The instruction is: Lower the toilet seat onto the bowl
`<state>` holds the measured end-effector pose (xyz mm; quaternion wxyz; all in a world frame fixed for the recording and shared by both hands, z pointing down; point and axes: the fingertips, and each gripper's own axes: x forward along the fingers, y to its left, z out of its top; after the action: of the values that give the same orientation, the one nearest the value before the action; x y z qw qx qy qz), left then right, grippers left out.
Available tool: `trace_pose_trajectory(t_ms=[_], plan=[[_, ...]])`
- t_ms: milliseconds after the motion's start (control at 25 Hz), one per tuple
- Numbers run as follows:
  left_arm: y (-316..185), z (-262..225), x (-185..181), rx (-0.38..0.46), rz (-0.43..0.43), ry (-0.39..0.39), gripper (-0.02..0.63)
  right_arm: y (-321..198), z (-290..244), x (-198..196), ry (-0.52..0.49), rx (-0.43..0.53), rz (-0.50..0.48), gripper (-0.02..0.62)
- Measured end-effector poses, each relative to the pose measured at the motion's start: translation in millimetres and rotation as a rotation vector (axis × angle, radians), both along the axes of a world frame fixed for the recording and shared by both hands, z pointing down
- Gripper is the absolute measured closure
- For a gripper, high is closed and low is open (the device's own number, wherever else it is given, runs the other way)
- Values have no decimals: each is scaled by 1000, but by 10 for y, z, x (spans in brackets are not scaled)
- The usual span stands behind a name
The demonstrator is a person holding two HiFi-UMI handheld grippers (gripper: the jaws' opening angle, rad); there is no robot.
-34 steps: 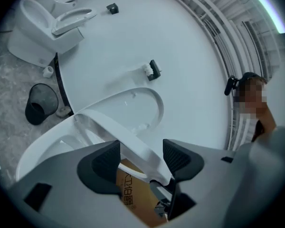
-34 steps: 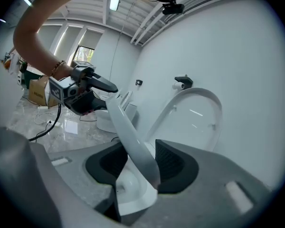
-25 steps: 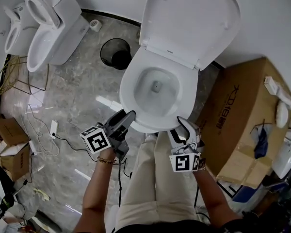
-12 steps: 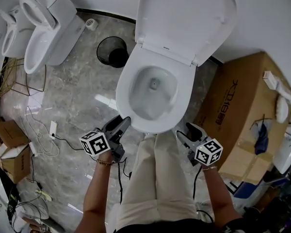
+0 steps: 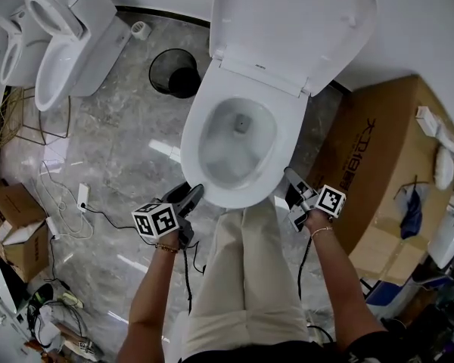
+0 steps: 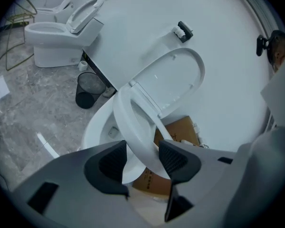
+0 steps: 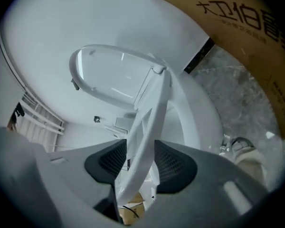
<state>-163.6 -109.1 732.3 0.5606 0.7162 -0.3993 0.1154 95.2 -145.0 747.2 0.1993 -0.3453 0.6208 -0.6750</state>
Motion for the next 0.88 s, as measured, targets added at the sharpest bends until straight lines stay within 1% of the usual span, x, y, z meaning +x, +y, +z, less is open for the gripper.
trace_pose_trajectory(t_ms=[80,160,200,280,520,760,880], plan=[[50,132,-15,-20,9,-29,397,23,133,-20,54,-17,-11,456],[97,266,-39,-37,10,-57,396,134,375,48,152,-100,-16,508],[112,339,-49,-44,9,-70,394,183,489,86,191,-140,-18,511],[129,489,-63,-56,3,-93,394,218,618,102,218,-172,-25,515],[246,921,-120,-79,-31,-146,396,296,901,53,289,-192,-74,528],[313,1350,-156,-110,-39,-218,405,316,1213,33,350,-228,-92,529],[304,1489,-177,-121,-41,-234,407,301,1313,12,374,-244,-93,529]])
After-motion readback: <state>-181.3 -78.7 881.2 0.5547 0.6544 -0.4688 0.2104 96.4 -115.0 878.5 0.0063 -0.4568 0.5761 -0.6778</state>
